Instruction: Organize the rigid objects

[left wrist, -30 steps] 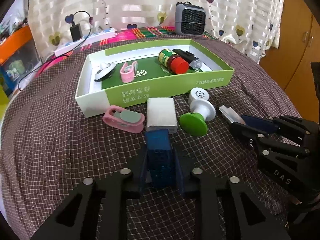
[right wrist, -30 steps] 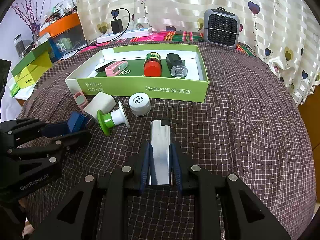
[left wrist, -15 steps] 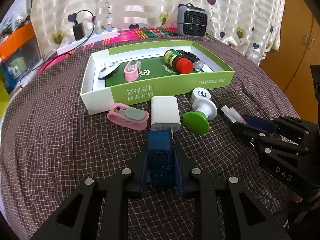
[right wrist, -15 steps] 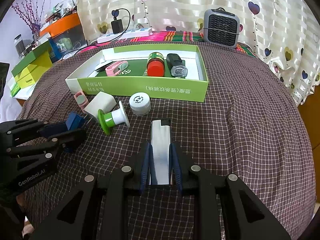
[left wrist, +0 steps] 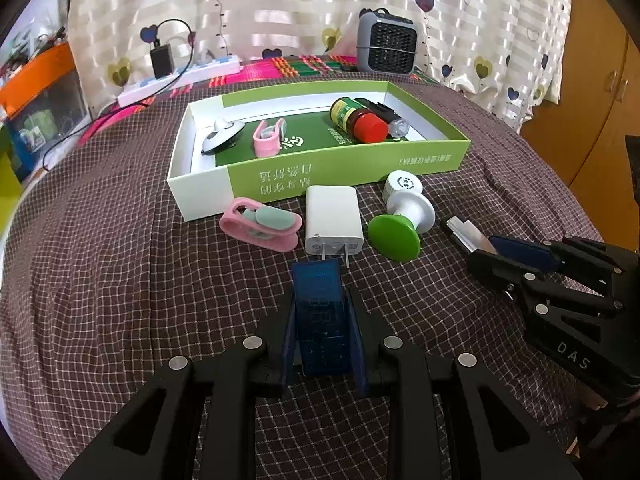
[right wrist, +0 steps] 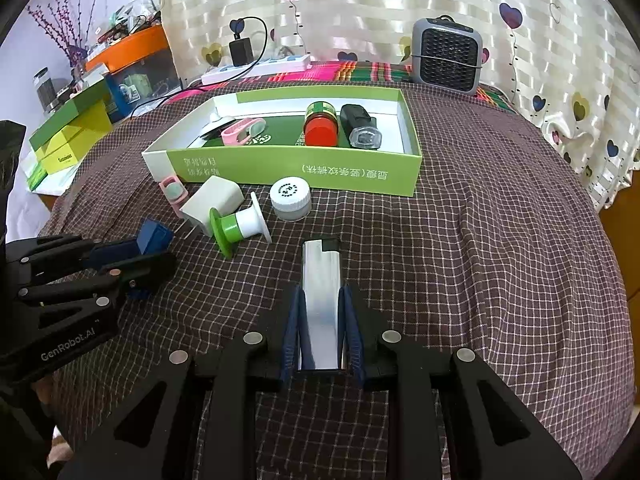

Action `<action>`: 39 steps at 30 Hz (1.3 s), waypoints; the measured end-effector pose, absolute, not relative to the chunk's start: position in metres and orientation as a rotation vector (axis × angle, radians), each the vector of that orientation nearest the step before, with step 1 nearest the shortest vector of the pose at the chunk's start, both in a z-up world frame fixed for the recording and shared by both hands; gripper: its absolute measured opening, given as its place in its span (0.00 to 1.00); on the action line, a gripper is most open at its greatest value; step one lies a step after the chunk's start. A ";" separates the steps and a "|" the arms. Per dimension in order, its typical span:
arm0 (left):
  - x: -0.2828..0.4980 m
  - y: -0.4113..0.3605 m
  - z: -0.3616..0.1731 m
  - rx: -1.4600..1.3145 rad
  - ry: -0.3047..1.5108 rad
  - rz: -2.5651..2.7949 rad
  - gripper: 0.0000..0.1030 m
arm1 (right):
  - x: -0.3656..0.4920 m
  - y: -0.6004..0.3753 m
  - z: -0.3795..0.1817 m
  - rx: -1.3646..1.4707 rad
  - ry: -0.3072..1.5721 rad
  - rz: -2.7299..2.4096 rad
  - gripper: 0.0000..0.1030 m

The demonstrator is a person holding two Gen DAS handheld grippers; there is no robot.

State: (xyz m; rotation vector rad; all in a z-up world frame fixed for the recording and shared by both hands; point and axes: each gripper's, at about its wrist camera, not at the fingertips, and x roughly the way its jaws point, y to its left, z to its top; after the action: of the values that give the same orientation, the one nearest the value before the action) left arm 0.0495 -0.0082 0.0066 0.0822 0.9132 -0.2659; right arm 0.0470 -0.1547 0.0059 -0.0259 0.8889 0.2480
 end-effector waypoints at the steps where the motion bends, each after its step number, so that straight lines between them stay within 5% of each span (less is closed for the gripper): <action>1: 0.049 -0.009 0.007 0.084 0.912 -0.263 0.22 | 0.046 -0.155 0.006 -0.026 0.888 0.247 0.23; 39: 0.046 -0.006 0.005 0.064 0.881 -0.254 0.22 | 0.046 -0.155 0.005 -0.015 0.887 0.252 0.23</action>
State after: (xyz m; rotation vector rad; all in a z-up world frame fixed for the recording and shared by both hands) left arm 0.0459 -0.0062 0.0053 0.0636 0.8808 -0.2545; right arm 0.0460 -0.1552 0.0053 -0.0149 0.8875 0.2522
